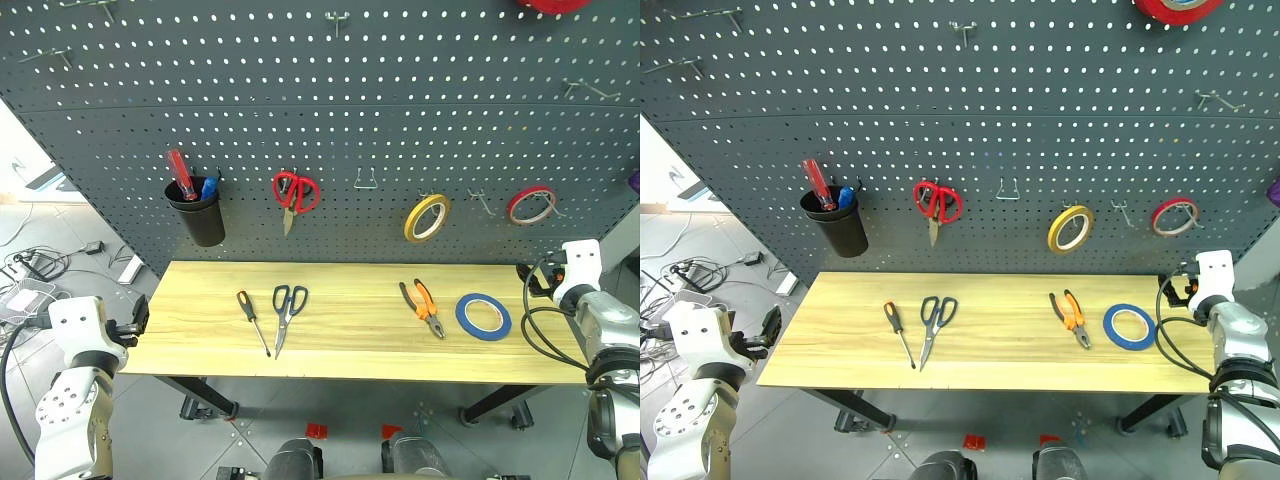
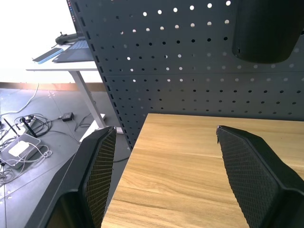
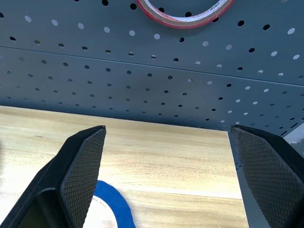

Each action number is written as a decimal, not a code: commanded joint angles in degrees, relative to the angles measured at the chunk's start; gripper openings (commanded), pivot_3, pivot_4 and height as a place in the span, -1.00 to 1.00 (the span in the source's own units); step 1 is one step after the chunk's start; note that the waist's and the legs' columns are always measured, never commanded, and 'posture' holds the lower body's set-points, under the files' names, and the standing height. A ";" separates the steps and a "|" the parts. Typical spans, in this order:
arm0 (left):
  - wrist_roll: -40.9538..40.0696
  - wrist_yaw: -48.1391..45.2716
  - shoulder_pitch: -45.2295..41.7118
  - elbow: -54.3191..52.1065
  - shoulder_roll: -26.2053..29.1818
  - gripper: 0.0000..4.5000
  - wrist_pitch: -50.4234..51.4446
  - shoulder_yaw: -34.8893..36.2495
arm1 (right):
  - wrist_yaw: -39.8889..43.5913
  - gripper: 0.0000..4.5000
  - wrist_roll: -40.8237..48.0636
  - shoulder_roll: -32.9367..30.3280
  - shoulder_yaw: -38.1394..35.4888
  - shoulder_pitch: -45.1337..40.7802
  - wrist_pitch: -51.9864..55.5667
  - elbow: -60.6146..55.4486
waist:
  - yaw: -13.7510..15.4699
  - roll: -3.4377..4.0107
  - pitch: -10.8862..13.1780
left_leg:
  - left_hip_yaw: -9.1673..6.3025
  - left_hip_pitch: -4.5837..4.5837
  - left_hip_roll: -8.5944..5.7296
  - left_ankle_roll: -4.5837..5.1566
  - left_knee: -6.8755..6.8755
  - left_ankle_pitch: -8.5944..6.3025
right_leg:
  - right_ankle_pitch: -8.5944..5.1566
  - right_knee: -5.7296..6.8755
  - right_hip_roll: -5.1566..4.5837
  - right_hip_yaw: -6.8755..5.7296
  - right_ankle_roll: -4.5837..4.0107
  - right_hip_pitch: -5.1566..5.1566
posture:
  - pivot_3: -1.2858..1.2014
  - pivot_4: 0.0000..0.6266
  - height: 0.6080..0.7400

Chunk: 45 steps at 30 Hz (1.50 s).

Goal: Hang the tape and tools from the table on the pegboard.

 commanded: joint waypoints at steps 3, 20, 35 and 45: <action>0.74 0.91 0.05 -1.30 1.37 0.58 -0.50 1.32 | -0.16 1.00 0.22 -0.33 -0.12 -1.74 -1.11 -1.03 | 0.01 0.00 0.00 | 0.00 0.00 0.00 0.00 0.00 0.00 | 0.00 0.00 0.00 0.01 0.00 0.00 | -0.07 -0.81 1.00; 0.46 -0.77 1.09 -2.99 0.67 0.58 -3.63 0.24 | -0.46 1.00 0.16 -0.56 -0.23 -1.56 -1.28 -1.08 | 0.06 0.00 -0.01 | 0.05 0.02 0.01 0.00 0.01 0.00 | 0.05 0.01 0.01 0.07 0.03 0.00 | -0.07 -0.81 1.00; 0.29 -3.71 1.76 -4.76 0.52 0.58 -3.88 -2.34 | 3.05 1.00 0.50 0.08 1.20 2.06 -1.11 -8.25 | -0.13 -0.02 0.02 | 0.12 0.04 0.07 0.01 0.01 0.00 | 0.06 0.01 0.05 0.11 0.02 0.00 | -0.10 -0.72 1.00; -3.64 -22.00 4.43 -14.66 7.00 0.58 -1.75 -13.16 | 9.81 1.00 3.97 1.16 4.12 16.58 13.20 -37.24 | -0.74 0.06 2.60 | 0.36 -0.01 0.55 0.07 0.02 -0.04 | 0.24 -0.07 0.25 0.13 -0.30 -0.10 | -0.15 -0.43 1.00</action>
